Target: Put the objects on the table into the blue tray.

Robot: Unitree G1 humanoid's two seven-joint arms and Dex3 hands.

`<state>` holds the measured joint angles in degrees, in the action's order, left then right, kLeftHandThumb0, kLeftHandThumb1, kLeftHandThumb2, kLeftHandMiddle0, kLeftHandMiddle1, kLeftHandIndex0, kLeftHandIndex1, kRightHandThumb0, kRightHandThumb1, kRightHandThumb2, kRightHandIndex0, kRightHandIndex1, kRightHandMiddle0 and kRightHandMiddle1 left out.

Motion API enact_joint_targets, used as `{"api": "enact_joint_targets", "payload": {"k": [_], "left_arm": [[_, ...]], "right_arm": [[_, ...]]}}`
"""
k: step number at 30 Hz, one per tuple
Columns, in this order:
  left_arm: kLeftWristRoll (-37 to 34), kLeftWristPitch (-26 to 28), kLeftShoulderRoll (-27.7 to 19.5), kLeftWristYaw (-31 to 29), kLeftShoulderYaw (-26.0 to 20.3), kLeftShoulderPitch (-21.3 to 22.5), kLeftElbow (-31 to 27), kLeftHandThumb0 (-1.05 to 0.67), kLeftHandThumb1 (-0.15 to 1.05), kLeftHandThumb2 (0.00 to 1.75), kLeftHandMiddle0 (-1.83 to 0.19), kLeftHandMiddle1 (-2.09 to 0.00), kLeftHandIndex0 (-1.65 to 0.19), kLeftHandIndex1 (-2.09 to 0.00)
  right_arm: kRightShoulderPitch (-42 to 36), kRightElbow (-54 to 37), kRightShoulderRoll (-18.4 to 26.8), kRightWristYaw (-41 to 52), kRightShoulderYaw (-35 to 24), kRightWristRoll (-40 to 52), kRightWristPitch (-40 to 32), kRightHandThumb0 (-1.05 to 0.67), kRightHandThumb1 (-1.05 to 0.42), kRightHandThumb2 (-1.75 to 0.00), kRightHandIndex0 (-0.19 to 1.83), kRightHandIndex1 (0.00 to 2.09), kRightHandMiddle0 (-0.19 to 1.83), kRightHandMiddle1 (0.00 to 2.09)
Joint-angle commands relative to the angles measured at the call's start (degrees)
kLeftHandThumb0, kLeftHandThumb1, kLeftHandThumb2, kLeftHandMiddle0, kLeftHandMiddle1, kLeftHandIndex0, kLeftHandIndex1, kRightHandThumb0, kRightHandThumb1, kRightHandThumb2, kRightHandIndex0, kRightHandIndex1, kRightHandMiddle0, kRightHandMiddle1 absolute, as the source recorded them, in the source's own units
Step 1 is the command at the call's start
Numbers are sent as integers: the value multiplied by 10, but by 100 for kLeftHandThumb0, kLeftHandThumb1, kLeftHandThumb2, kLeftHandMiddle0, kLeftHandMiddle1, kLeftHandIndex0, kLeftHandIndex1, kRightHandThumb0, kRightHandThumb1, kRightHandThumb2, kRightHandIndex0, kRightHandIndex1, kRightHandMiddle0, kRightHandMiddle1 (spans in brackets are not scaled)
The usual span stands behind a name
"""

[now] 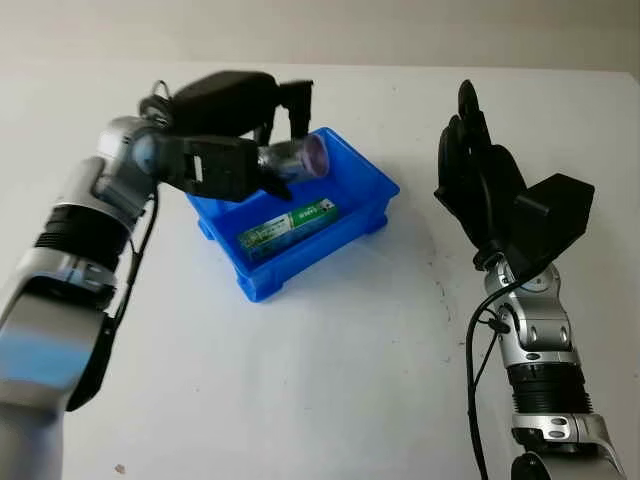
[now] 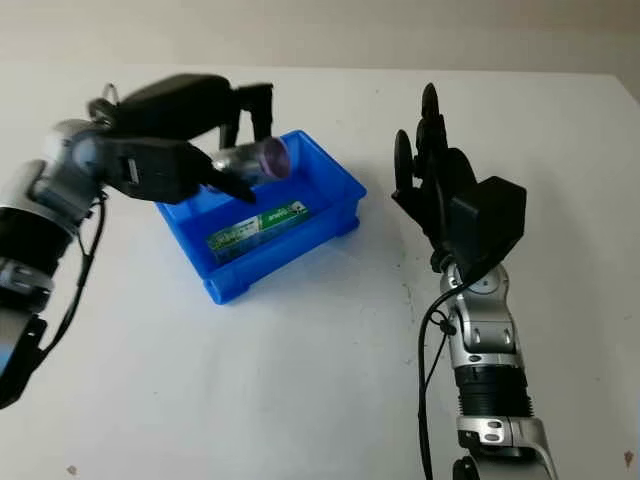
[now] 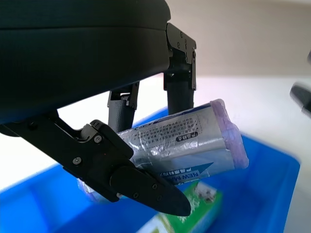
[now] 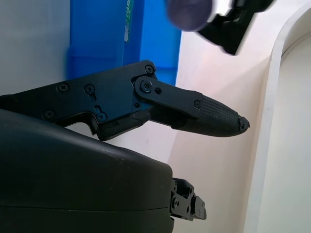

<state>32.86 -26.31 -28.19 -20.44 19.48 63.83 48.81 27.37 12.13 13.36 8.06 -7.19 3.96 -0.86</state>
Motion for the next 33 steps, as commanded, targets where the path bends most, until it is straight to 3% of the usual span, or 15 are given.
{"api": "enact_joint_targets", "payload": {"k": [1, 3, 4, 6, 10, 18, 22, 28, 33], "left_arm": [[9, 15, -4, -10, 9, 24, -1, -52, 105, 41, -24, -123, 2, -135], [9, 32, -7, -30, 12, 23, -13, -59, 105, 42, -21, -36, 1, -61], [4, 36, -8, -38, 9, 22, -16, -60, 105, 42, -21, -21, -2, -43], [-7, 38, -9, -47, 2, 19, -21, -64, 105, 42, -5, -5, 8, -19], [-11, 56, -15, -52, -2, 18, -37, -67, 105, 42, 12, -1, 17, -9], [-54, 79, -30, -64, -32, 8, -85, -81, 105, 44, 19, -1, 19, 0], [-160, 106, -23, -80, -101, -12, -120, -86, 105, 48, 18, -2, 19, -1], [-272, 134, 1, -29, -196, -63, -180, -80, 105, 59, 15, -5, 14, -4], [-384, 203, 44, 37, -289, -136, -244, -76, 105, 58, 19, -1, 19, -1]], "right_arm": [[-8, -15, 1, -4, -2, -1, -2, -72, -105, -73, -19, 0, -19, 0], [-10, -15, 2, -4, -2, -2, 0, -73, -105, -73, -19, 0, -19, 0], [-10, -14, 2, -4, -2, -2, 2, -73, -105, -73, -19, 0, -19, 0], [-10, -12, 3, -3, -2, -2, 3, -72, -105, -73, -19, 0, -19, 0], [-9, -13, 1, -8, 1, -8, -1, -71, -105, -74, -19, 0, -19, 0], [-6, -11, -1, -7, 3, -9, 0, -72, -105, -74, -19, 0, -19, 0], [-4, -9, 1, -4, 2, -9, -1, -74, -105, -74, -19, 0, -19, 0], [0, -3, -1, -1, -1, -3, -1, -74, -105, -74, -19, 0, -19, 0], [4, -1, -2, -3, -2, 2, -3, -73, -105, -73, -19, 0, -19, 0]]}}
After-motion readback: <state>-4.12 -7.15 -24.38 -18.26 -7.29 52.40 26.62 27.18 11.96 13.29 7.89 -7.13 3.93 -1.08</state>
